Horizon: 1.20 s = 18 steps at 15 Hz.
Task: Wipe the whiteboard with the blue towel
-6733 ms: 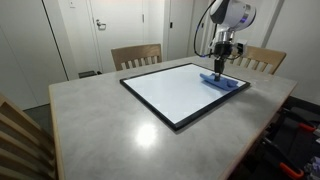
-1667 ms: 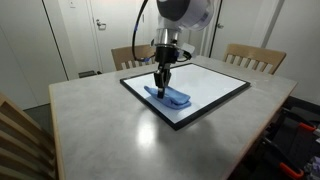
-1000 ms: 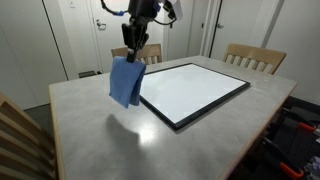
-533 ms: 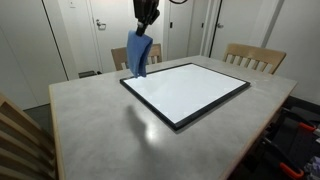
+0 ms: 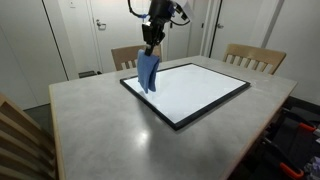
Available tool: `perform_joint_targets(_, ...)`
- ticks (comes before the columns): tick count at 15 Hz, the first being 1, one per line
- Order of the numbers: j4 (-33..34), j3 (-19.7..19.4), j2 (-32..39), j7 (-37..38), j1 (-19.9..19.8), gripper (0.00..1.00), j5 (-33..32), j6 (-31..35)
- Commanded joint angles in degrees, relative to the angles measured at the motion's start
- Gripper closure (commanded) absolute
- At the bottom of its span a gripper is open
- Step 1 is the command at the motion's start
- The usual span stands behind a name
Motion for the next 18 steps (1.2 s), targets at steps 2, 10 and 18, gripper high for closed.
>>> perform_joint_targets(2, 7.0, 2.0, 5.7, -5.7, -1.8, 0.99, 0.8, -5.9)
perform_joint_targets(10, 14.3, 5.8, 8.9, -18.7, -5.2, 0.99, 7.4, -15.5)
perform_joint_targets(18, 13.4, 3.7, 11.3, -41.0, -10.2, 0.99, 22.0, -20.0)
